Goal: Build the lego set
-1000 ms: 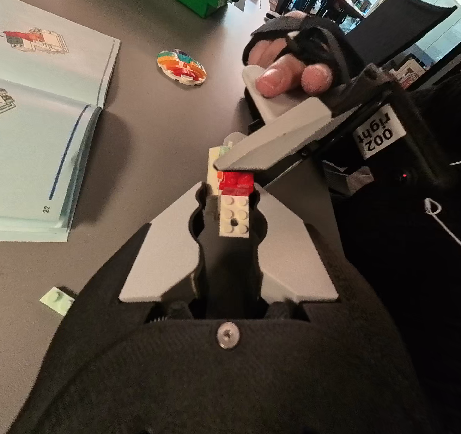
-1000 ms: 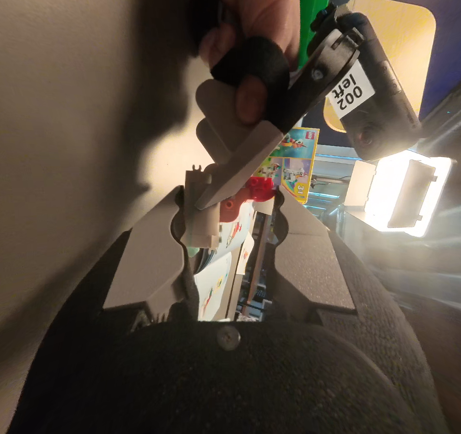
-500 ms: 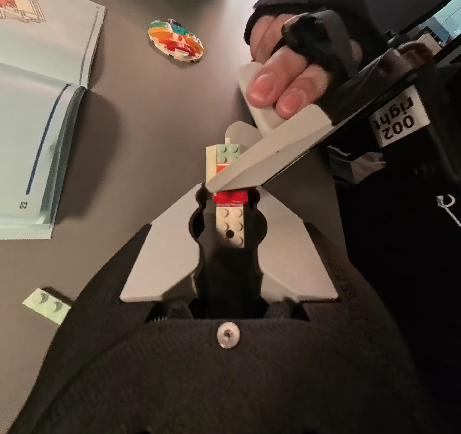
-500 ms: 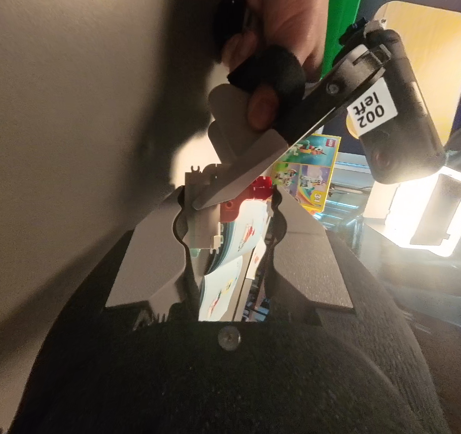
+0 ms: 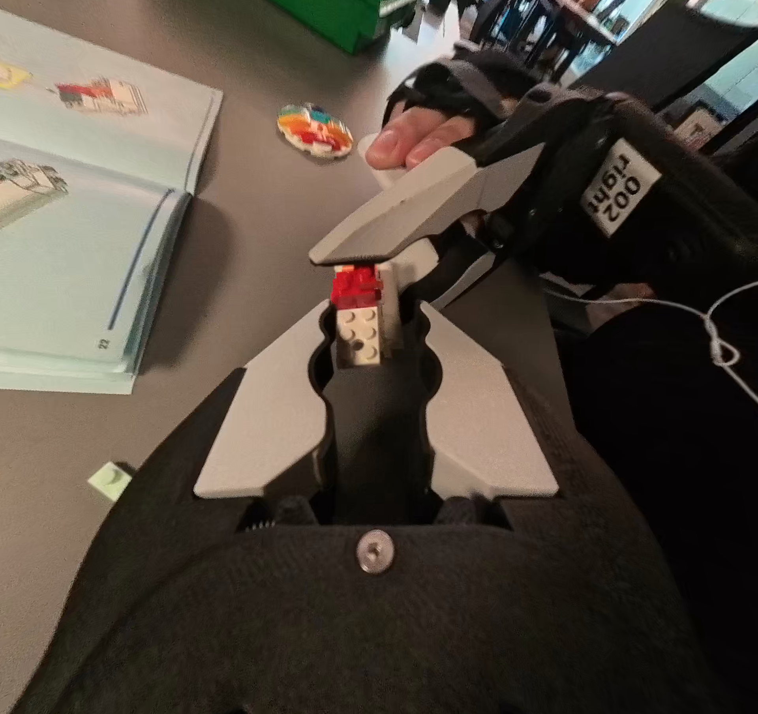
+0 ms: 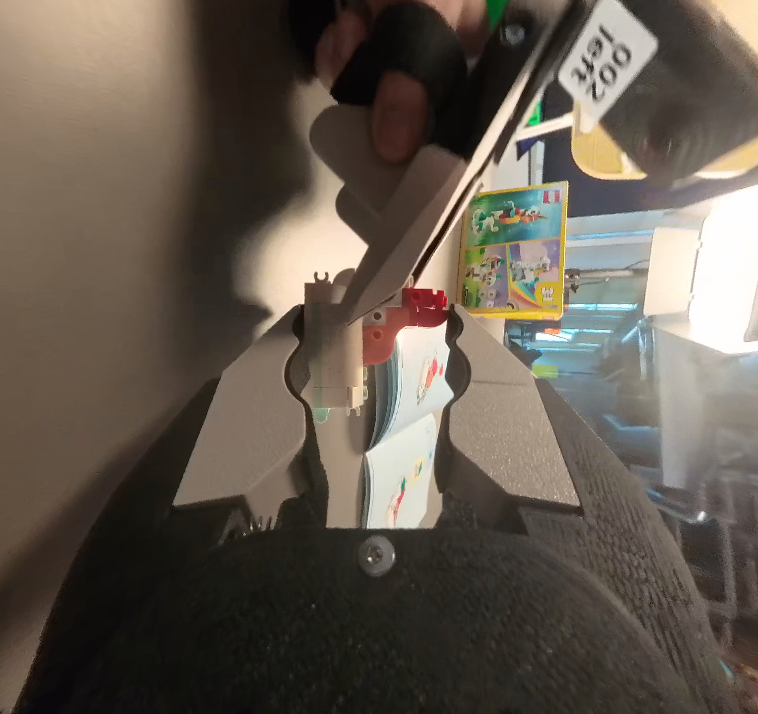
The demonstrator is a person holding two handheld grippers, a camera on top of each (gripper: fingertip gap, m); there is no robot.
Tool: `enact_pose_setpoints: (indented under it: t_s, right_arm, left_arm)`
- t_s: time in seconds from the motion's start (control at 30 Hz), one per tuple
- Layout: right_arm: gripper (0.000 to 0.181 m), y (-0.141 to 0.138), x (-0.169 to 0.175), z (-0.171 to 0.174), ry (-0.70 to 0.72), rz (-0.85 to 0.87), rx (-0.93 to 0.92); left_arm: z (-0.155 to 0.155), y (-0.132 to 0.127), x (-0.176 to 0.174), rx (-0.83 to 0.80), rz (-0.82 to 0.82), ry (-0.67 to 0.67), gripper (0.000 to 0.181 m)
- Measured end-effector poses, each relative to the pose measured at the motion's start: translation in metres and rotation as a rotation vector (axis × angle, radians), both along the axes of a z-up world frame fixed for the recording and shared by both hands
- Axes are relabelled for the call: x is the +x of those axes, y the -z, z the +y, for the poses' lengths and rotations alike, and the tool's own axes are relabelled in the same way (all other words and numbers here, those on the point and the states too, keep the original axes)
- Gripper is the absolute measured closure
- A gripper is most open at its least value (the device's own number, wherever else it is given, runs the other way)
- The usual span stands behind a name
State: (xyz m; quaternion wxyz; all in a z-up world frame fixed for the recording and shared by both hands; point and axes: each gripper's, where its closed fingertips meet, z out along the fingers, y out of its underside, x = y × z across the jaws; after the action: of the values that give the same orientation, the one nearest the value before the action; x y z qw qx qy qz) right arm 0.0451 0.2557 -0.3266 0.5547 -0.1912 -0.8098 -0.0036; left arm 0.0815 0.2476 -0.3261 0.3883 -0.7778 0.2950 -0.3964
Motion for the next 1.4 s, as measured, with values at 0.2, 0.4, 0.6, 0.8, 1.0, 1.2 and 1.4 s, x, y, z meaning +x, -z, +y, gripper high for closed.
enact_pose_setpoints:
  t_s: [0.2,0.4,0.6,0.8,1.0,1.2,1.4]
  right_arm:
    - [0.115,-0.014,0.002,0.007,0.018,0.073,-0.035]
    - [0.114,-0.02,0.001,0.004,0.011,0.101,-0.032]
    - [0.114,-0.026,0.001,0.002,0.006,0.119,-0.008]
    - [0.114,-0.027,0.002,0.002,0.012,0.102,0.041]
    - [0.114,-0.028,0.003,0.002,0.01,0.089,0.087]
    - [0.115,-0.028,0.003,0.003,0.013,0.086,0.101]
    - [0.115,-0.024,0.003,0.004,0.024,0.075,0.132]
  left_arm:
    - [0.006,-0.026,-0.009,0.038,-0.176,-0.044,0.157]
    - [0.008,-0.029,-0.009,0.048,-0.207,-0.065,0.165]
    - [0.007,-0.034,-0.009,0.101,-0.17,-0.071,0.165]
    - [0.005,-0.035,-0.008,0.142,-0.117,-0.068,0.165]
    - [0.004,-0.034,-0.007,0.136,-0.105,-0.069,0.166]
    - [0.005,-0.033,-0.008,0.126,-0.106,-0.076,0.166]
    - [0.007,-0.029,-0.008,0.102,-0.104,-0.078,0.166]
